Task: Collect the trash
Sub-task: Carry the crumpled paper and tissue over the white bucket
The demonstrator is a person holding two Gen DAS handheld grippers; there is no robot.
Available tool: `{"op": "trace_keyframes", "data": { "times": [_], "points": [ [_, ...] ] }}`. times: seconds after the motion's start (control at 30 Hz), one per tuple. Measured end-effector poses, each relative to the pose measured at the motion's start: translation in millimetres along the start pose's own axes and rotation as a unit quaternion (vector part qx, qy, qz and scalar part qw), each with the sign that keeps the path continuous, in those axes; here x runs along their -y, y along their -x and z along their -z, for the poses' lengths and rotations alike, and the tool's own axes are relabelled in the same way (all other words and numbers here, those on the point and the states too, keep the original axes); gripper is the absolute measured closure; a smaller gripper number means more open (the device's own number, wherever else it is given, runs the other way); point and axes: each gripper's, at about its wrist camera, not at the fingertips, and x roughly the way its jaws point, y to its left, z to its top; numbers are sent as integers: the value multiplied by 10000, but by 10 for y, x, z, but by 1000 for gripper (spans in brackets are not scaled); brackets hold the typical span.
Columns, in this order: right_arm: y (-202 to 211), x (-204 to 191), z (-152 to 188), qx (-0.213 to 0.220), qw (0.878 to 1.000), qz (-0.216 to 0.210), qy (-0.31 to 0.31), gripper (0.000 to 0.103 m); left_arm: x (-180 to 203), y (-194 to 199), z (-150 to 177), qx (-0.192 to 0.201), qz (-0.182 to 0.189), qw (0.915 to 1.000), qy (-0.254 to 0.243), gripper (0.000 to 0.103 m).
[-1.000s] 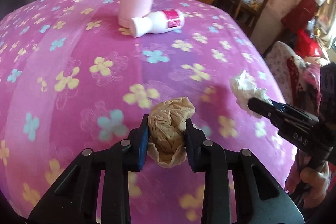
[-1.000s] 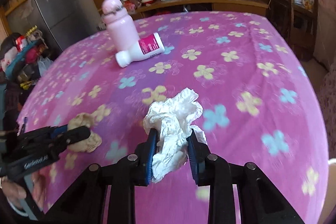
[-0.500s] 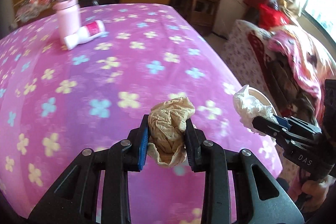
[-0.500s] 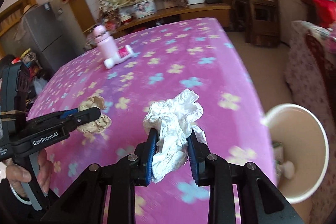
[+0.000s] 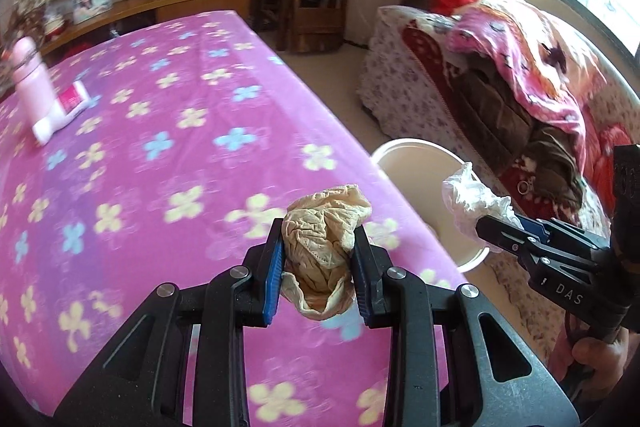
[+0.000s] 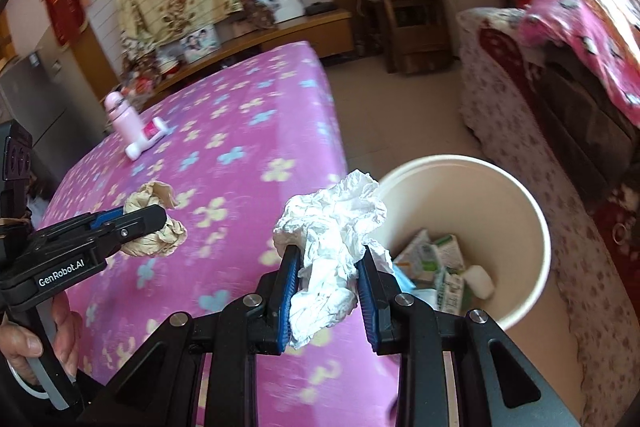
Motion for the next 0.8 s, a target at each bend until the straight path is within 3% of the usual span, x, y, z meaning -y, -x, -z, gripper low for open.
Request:
{"op": "trace_keyframes", "data": {
  "times": [0.3,0.8],
  "points": [
    [54,456,88,-46,9991,260,-325,76,413,-268,-112,-108,266,9993,-258,75],
    [-110,828,168,-176,9965,538,-617,76,818,-728,-182,-406,649,9962,-423,75]
  ]
}}
